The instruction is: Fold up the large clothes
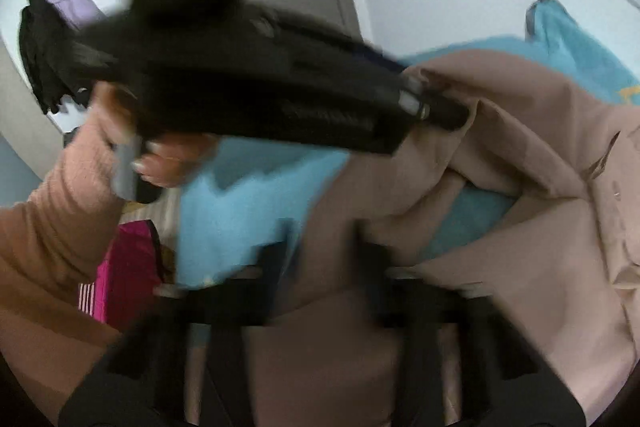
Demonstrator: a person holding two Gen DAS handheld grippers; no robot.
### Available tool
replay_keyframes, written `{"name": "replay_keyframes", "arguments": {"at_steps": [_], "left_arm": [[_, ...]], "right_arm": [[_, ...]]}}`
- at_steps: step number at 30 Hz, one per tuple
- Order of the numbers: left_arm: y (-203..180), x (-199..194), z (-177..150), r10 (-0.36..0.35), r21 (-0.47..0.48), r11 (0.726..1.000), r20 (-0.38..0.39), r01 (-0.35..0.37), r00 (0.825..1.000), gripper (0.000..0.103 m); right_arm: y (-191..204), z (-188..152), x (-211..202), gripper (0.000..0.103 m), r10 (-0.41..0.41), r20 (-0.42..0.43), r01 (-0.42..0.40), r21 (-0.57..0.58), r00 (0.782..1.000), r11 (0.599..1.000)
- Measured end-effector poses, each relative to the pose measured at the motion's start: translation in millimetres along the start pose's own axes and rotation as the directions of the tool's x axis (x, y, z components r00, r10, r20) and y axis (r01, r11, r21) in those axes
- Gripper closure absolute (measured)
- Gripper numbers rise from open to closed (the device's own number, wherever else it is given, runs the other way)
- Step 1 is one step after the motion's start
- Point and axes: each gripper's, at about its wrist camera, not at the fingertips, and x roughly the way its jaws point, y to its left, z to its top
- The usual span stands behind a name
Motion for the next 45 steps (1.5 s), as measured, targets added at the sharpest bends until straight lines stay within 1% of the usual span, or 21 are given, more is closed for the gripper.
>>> {"name": "replay_keyframes", "arguments": {"at_steps": [4, 7, 9, 11, 13, 16, 18, 19, 21, 22, 24, 26, 29, 32, 36, 39, 40, 41, 42, 43, 45], "left_arm": [[21.8, -35.7, 12.1, -0.050, -0.085, 0.995, 0.105, 0.059, 0.993, 0.043], [49.3, -80.2, 22.2, -0.104, -0.171, 0.974, 0.247, 0.149, 0.964, 0.039], [55.8, -101.2, 25.6, -0.077, -0.188, 0.972, 0.304, 0.139, 0.949, 0.035], [50.7, -110.2, 27.5, -0.044, -0.171, 0.980, 0.323, 0.104, 0.945, 0.034], [35.4, -105.4, 27.5, -0.050, -0.127, 0.987, 0.306, 0.093, 0.951, 0.034], [7.6, -77.9, 26.3, -0.053, -0.048, 0.997, 0.244, 0.067, 0.968, 0.034], [-11.6, -50.6, 25.2, -0.085, -0.005, 0.996, 0.178, 0.088, 0.980, 0.034], [-20.4, -35.2, 24.8, -0.112, 0.006, 0.994, 0.140, 0.112, 0.984, 0.034], [-36.4, -8.8, 26.8, -0.139, 0.031, 0.990, 0.075, 0.137, 0.987, 0.035], [-48.1, 6.2, 28.1, -0.143, 0.050, 0.989, 0.038, 0.141, 0.989, 0.036], [-64.0, 24.0, 29.5, -0.128, 0.092, 0.988, -0.003, 0.128, 0.992, 0.037], [-80.3, 39.1, 32.1, -0.106, 0.136, 0.985, -0.033, 0.110, 0.994, 0.037], [-92.1, 55.1, 36.6, -0.067, 0.182, 0.980, -0.050, 0.075, 0.996, 0.037], [-103.1, 69.4, 39.6, -0.023, 0.211, 0.977, -0.061, 0.035, 0.998, 0.040], [-109.9, 78.5, 43.2, -0.018, 0.205, 0.978, -0.078, 0.034, 0.997, 0.051], [-116.0, 80.3, 43.7, 0.002, 0.210, 0.978, -0.077, 0.015, 0.997, 0.052], [-118.0, 79.3, 43.2, 0.005, 0.215, 0.977, -0.076, 0.012, 0.997, 0.052], [-119.0, 78.0, 42.5, 0.012, 0.220, 0.976, -0.073, 0.004, 0.997, 0.052], [-119.5, 76.0, 41.7, 0.016, 0.225, 0.974, -0.070, 0.000, 0.997, 0.052], [-119.9, 74.5, 40.8, 0.013, 0.226, 0.974, -0.069, 0.002, 0.998, 0.052], [-118.7, 69.0, 38.8, 0.015, 0.228, 0.974, -0.056, -0.002, 0.998, 0.052]], "right_arm": [[-17.3, 19.9, -42.1, 0.098, 0.141, 0.144, -0.157, 0.105, 0.979, 0.982], [-38.0, 42.1, -108.9, 0.098, 0.213, 0.329, -0.271, 0.141, 0.920, 0.952], [-55.4, 45.3, -159.1, 0.098, 0.225, 0.454, -0.327, 0.158, 0.862, 0.932], [-74.4, 36.7, -197.1, 0.098, 0.203, 0.527, -0.346, 0.187, 0.826, 0.920], [-96.4, 18.6, -223.2, 0.098, 0.139, 0.570, -0.327, 0.241, 0.809, 0.914], [-146.4, -34.7, -244.7, 0.096, -0.003, 0.584, -0.290, 0.407, 0.812, 0.866], [-182.9, -70.1, -240.3, 0.092, -0.087, 0.532, -0.252, 0.530, 0.842, 0.810], [-201.5, -91.7, -235.3, 0.085, -0.150, 0.480, -0.207, 0.611, 0.864, 0.764], [-226.4, -127.4, -225.9, 0.056, -0.261, 0.350, -0.089, 0.732, 0.900, 0.676], [-230.5, -137.5, -224.3, 0.042, -0.300, 0.317, -0.052, 0.761, 0.900, 0.647], [-233.4, -158.7, -228.9, 0.039, -0.350, 0.295, -0.015, 0.783, 0.889, 0.622], [-223.7, -167.4, -239.6, 0.020, -0.392, 0.295, 0.026, 0.770, 0.871, 0.637], [-180.1, -157.5, -241.7, 0.019, -0.424, 0.279, 0.139, 0.674, 0.862, 0.726], [-121.1, -138.3, -211.3, 0.014, -0.408, 0.241, 0.239, 0.517, 0.881, 0.822], [-73.2, -106.8, -148.2, 0.010, -0.445, 0.139, 0.396, 0.278, 0.885, 0.875], [-68.5, -99.6, -112.7, 0.014, -0.508, 0.072, 0.486, 0.202, 0.858, 0.850], [-71.4, -102.5, -108.7, 0.031, -0.514, 0.058, 0.495, 0.196, 0.856, 0.847], [-78.2, -103.3, -106.9, 0.060, -0.502, 0.038, 0.484, 0.210, 0.864, 0.849], [-85.0, -105.8, -114.6, 0.074, -0.480, 0.048, 0.455, 0.252, 0.876, 0.854], [-89.5, -109.2, -125.8, 0.100, -0.449, 0.079, 0.410, 0.290, 0.890, 0.864], [-97.5, -121.0, -170.9, 0.101, -0.384, 0.198, 0.285, 0.393, 0.902, 0.874]]}}
